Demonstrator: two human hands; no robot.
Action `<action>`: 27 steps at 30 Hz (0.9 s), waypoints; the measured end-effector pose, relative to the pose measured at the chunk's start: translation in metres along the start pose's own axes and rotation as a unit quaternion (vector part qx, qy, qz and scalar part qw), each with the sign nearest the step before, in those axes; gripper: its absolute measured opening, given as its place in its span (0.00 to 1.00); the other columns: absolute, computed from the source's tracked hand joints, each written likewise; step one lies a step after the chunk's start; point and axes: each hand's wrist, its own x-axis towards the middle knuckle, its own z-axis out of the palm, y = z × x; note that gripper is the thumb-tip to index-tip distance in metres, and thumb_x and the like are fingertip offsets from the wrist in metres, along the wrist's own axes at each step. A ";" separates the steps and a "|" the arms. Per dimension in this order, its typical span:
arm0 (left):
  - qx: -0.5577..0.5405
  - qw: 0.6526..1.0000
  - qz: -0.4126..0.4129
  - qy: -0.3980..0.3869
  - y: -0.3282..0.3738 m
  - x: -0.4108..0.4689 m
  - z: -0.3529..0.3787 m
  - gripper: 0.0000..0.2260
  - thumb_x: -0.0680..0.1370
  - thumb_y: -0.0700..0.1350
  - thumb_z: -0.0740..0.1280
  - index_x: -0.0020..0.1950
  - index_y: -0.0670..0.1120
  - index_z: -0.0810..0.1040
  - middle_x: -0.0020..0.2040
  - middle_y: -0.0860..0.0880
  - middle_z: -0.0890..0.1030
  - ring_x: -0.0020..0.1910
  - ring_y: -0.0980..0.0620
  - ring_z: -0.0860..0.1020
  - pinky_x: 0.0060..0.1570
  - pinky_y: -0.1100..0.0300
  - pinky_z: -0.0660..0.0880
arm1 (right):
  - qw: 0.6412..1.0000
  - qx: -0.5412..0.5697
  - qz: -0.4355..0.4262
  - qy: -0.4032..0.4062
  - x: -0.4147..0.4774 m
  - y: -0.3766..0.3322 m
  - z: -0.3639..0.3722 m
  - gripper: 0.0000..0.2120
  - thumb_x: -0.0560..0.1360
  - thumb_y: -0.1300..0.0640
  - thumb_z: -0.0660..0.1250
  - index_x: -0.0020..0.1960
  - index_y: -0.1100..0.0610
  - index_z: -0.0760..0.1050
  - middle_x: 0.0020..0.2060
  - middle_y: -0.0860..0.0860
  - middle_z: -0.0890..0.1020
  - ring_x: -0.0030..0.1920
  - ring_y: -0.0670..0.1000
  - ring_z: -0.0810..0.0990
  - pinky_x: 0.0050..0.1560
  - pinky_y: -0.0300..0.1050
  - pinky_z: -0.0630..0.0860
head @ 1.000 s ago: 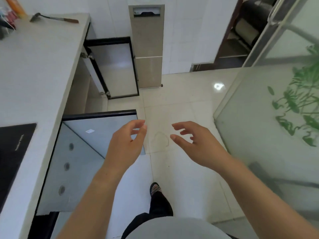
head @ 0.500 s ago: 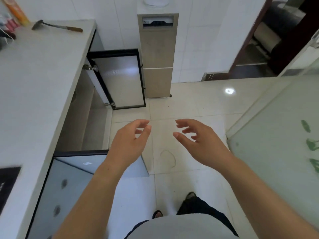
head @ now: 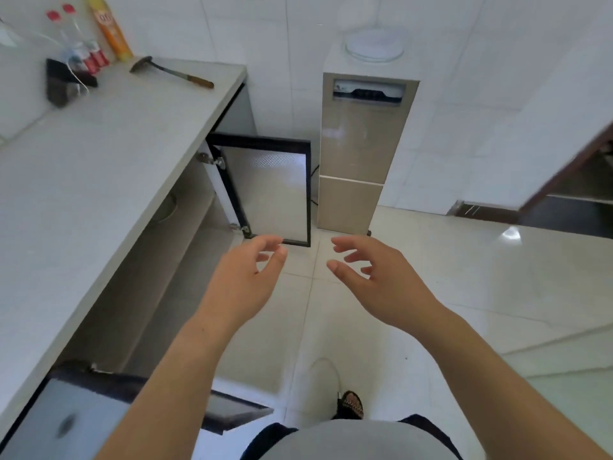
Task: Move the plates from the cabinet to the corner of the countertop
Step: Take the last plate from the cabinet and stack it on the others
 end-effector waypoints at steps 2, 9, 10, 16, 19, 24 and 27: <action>-0.001 1.000 -0.020 0.019 0.002 0.024 0.003 0.13 0.78 0.51 0.61 0.61 0.52 0.75 0.53 0.58 0.78 0.53 0.58 0.76 0.52 0.64 0.69 | 1.000 -0.006 -0.009 -0.021 0.032 0.007 -0.009 0.19 0.75 0.43 0.62 0.64 0.45 0.70 0.54 0.37 0.74 0.54 0.41 0.74 0.59 0.40 0.73; -0.005 0.991 -0.121 0.063 -0.028 0.082 -0.021 0.13 0.79 0.52 0.60 0.61 0.53 0.75 0.54 0.59 0.77 0.54 0.59 0.75 0.54 0.64 0.68 | 0.992 -0.005 -0.063 -0.113 0.145 -0.005 0.003 0.18 0.75 0.44 0.62 0.63 0.45 0.70 0.55 0.38 0.75 0.55 0.41 0.74 0.58 0.40 0.72; -0.009 0.988 -0.134 0.073 -0.035 0.092 -0.026 0.13 0.79 0.51 0.61 0.61 0.52 0.75 0.54 0.59 0.77 0.54 0.59 0.75 0.54 0.64 0.68 | 0.990 -0.007 -0.073 -0.124 0.164 -0.009 0.008 0.18 0.75 0.45 0.62 0.64 0.46 0.70 0.55 0.39 0.75 0.55 0.41 0.74 0.58 0.40 0.72; -0.027 0.982 -0.160 0.097 -0.069 0.187 -0.053 0.13 0.79 0.52 0.60 0.61 0.53 0.75 0.55 0.58 0.78 0.56 0.59 0.75 0.55 0.64 0.67 | 0.979 -0.050 -0.115 -0.160 0.278 -0.041 0.029 0.18 0.76 0.45 0.61 0.64 0.47 0.70 0.55 0.40 0.75 0.54 0.41 0.74 0.57 0.39 0.71; -0.015 0.983 -0.155 0.095 -0.076 0.233 -0.074 0.15 0.79 0.54 0.59 0.63 0.54 0.73 0.57 0.59 0.76 0.56 0.61 0.73 0.56 0.65 0.66 | 0.976 -0.059 -0.111 -0.179 0.329 -0.061 0.035 0.19 0.75 0.44 0.62 0.65 0.48 0.70 0.56 0.41 0.75 0.55 0.43 0.73 0.58 0.41 0.72; -0.011 0.979 -0.167 0.120 -0.098 0.287 -0.112 0.16 0.79 0.54 0.59 0.65 0.54 0.72 0.60 0.58 0.75 0.55 0.63 0.70 0.54 0.66 0.63 | 0.971 -0.062 -0.127 -0.194 0.397 -0.092 0.052 0.19 0.76 0.45 0.62 0.65 0.47 0.69 0.57 0.41 0.75 0.57 0.43 0.73 0.62 0.46 0.71; -0.006 0.972 -0.197 0.128 -0.115 0.302 -0.125 0.16 0.79 0.54 0.58 0.66 0.53 0.72 0.63 0.57 0.74 0.55 0.63 0.69 0.54 0.66 0.63 | 0.960 -0.065 -0.139 -0.235 0.423 -0.101 0.067 0.19 0.76 0.46 0.61 0.66 0.48 0.68 0.56 0.39 0.72 0.58 0.41 0.71 0.61 0.40 0.69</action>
